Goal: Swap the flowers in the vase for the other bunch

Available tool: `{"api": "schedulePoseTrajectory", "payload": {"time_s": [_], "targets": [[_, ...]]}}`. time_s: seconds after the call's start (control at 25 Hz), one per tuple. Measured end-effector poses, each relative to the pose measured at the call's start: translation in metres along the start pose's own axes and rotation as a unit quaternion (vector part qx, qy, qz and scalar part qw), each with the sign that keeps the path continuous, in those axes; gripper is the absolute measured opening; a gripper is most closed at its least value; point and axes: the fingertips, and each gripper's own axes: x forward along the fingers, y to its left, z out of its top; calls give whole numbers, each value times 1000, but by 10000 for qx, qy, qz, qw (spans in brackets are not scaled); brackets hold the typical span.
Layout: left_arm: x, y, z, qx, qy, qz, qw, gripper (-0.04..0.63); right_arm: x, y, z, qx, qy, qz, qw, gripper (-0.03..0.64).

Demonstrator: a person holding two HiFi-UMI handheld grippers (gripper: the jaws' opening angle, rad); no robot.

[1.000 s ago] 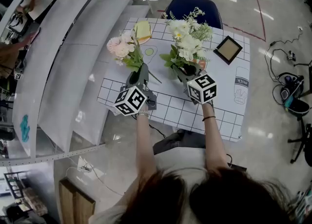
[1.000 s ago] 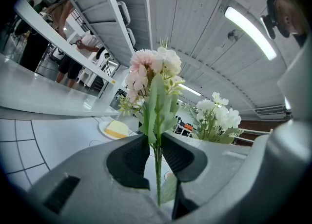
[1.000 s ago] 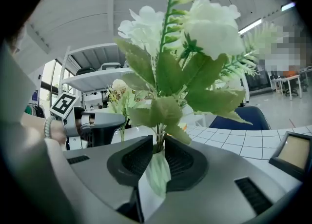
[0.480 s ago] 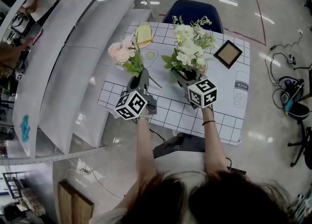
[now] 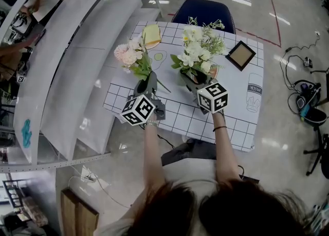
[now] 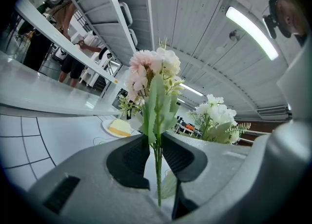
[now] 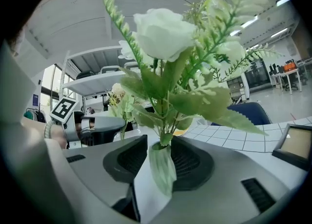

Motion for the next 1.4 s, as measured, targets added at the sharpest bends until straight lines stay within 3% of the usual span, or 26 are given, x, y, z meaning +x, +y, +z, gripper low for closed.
{"api": "schedulePoseTrajectory", "payload": {"time_s": [1.04,1.4], "targets": [[-19,-4,7,-5,-182,95,9998,80,-15,0,-6,1,111,-68,9999,112],[-29,-20,-2,-64,-233,187,9995,80,-25,15,-17,188,467,425,9978,99]]}}
